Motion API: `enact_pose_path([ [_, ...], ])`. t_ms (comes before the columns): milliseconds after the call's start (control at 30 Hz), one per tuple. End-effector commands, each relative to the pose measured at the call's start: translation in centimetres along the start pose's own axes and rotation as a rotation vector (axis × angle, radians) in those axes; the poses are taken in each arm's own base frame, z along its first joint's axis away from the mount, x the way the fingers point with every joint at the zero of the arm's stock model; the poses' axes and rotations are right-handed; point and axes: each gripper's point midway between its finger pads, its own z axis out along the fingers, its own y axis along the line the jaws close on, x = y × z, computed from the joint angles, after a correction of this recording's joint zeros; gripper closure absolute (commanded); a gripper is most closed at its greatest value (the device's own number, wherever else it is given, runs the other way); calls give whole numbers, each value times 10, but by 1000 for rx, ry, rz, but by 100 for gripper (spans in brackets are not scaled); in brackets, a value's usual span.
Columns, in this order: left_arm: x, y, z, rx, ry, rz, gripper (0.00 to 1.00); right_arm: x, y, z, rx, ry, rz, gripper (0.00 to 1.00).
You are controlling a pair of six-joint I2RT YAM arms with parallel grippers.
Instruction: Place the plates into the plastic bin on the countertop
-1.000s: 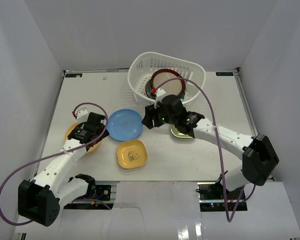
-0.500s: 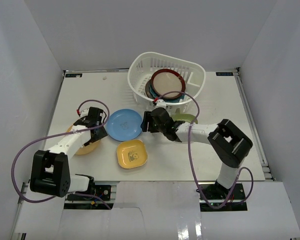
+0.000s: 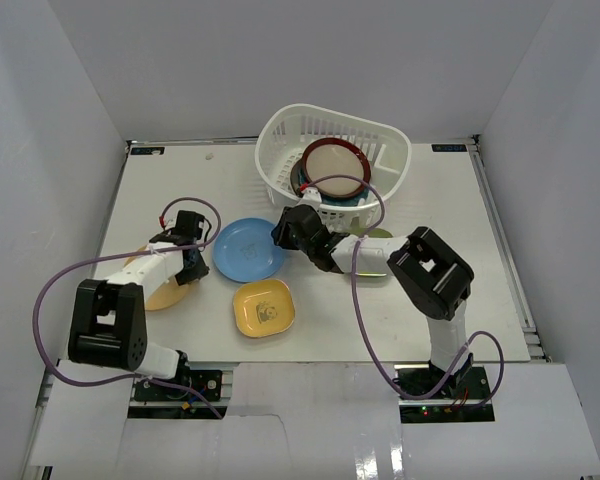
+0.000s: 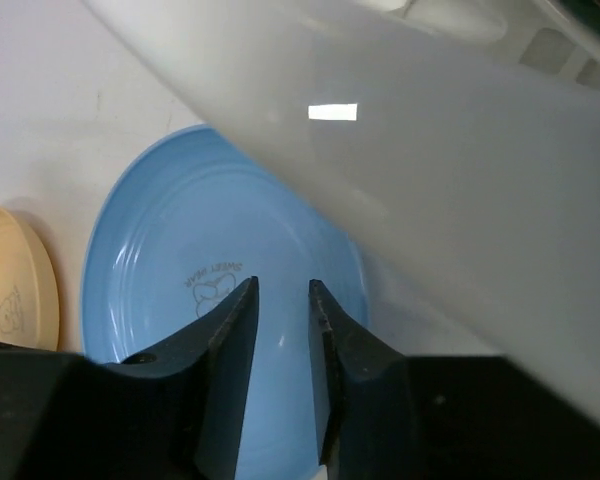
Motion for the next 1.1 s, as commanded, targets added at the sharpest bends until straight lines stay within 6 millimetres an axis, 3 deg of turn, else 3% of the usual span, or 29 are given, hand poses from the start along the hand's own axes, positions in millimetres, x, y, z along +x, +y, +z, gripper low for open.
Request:
enact_pose_path([
  [0,-17,-1,-5,15,-42,-15,59,20,-1,10,31,65,31,66],
  [133,-16,1,-5,13,-44,-25,64,33,-14,1,101,68,-24,44],
  [333,-18,-3,-8,35,-49,-29,100,34,-28,-17,142,24,-64,38],
  [633,-31,-9,-30,113,-122,-63,100,29,-37,-30,208,-8,-116,37],
  [967,-52,-15,-68,241,-266,-108,100,52,-42,-13,241,56,-114,36],
  [1067,-53,-19,-74,282,-279,-104,100,38,-26,-20,172,23,-110,38],
])
